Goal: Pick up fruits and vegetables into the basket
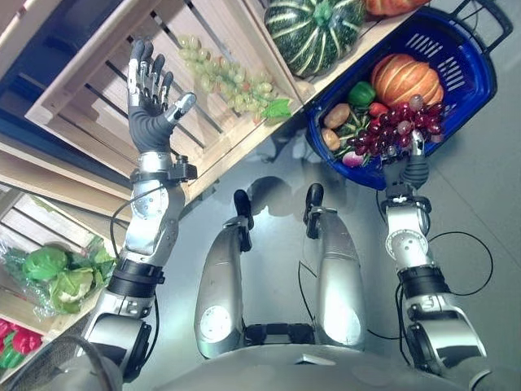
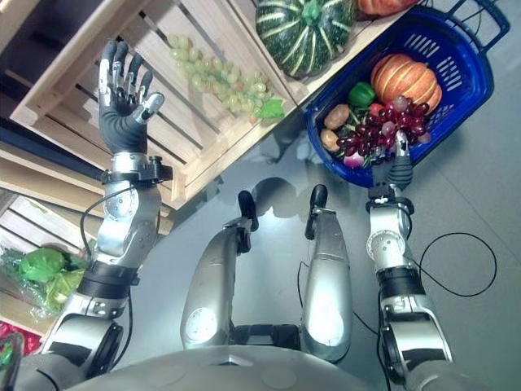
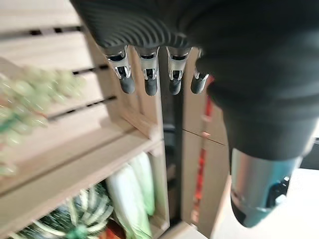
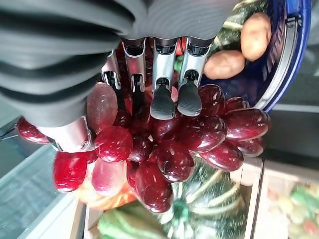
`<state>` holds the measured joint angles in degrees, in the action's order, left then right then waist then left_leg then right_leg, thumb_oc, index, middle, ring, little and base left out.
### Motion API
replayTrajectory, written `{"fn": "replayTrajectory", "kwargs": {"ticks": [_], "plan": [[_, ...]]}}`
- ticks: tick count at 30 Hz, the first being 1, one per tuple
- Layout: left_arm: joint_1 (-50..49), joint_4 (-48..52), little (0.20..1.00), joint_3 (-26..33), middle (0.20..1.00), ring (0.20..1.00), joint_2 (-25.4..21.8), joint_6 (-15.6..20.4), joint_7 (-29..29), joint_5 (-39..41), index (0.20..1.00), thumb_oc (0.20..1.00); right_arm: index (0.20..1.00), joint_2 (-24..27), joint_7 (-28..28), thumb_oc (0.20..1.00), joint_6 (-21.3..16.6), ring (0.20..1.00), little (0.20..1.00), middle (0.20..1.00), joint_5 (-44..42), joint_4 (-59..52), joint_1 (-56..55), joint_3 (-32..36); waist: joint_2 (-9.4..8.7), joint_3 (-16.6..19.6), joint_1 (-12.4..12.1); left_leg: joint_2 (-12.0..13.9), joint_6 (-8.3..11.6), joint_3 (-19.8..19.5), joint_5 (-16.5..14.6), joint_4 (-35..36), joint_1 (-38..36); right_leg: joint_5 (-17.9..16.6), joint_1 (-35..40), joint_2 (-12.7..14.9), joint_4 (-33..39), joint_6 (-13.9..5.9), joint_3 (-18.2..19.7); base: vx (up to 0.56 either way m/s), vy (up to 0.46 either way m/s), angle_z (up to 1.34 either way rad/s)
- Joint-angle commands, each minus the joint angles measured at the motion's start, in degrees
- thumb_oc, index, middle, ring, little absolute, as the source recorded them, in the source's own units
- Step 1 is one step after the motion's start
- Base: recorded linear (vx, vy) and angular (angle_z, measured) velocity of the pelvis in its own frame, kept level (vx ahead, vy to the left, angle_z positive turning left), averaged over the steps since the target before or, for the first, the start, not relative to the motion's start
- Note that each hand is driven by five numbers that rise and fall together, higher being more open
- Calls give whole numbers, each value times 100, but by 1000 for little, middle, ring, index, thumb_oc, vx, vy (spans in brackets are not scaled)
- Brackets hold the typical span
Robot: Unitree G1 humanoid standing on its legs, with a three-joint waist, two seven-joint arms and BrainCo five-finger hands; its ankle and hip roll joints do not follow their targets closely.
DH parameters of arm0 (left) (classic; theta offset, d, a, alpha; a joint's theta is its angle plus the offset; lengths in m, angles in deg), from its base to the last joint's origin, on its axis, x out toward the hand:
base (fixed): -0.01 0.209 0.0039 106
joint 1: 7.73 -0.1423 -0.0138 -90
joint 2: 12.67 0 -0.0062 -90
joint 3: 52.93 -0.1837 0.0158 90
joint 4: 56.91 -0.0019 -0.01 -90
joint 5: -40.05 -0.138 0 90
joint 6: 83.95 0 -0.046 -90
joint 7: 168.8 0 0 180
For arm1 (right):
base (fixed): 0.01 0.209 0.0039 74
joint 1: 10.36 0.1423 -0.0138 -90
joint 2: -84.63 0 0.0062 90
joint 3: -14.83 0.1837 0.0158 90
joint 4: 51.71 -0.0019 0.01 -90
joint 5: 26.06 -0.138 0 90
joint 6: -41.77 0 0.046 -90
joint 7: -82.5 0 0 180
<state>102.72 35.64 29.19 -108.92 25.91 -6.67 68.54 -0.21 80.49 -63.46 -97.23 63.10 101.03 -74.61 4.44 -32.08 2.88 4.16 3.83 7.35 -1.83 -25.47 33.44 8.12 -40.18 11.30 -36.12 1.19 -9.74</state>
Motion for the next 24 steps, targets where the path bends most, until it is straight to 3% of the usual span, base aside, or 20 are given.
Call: {"fn": "replayTrajectory", "kwargs": {"ticks": [1,10,13,21,24], "plan": [[194,123,1000,36,1000,1000,-235,110,-144,22,1000,1000,200,338,-303,200,40,200,200,200,-402,-94,250,384,226,228,-11,-117,-163,284,-261,-140,214,239,-52,-86,-264,-428,15,-68,-125,5],[484,-211,1000,9,1000,1000,-615,-236,-215,158,1000,1000,200,1279,-133,200,825,200,200,200,-1144,953,1254,742,460,228,-164,-105,-176,207,-257,-471,1136,324,-1030,-20,-743,-413,25,-18,-81,4],[539,-279,1000,-2,1000,1000,-761,-267,-267,210,1000,1000,200,1603,69,200,1393,200,200,200,-1572,1340,1549,772,539,228,-216,-76,-193,164,-277,-659,1514,380,-1400,27,-969,-388,47,4,-71,4],[697,-393,1000,-17,1000,1000,-1117,-257,-154,272,1000,1000,200,1967,115,200,2333,200,200,200,-2470,2322,1911,646,605,228,-316,-58,-258,18,-362,-1038,2124,404,-1963,78,-1332,-329,74,3,-73,4],[786,-422,1000,-47,1000,1000,-1243,-289,-91,282,1000,1000,200,2072,212,200,2476,200,200,200,-2720,2566,2020,580,603,228,-342,-43,-270,-26,-369,-1148,2310,371,-2102,93,-1388,-325,72,-5,-64,1]]}}
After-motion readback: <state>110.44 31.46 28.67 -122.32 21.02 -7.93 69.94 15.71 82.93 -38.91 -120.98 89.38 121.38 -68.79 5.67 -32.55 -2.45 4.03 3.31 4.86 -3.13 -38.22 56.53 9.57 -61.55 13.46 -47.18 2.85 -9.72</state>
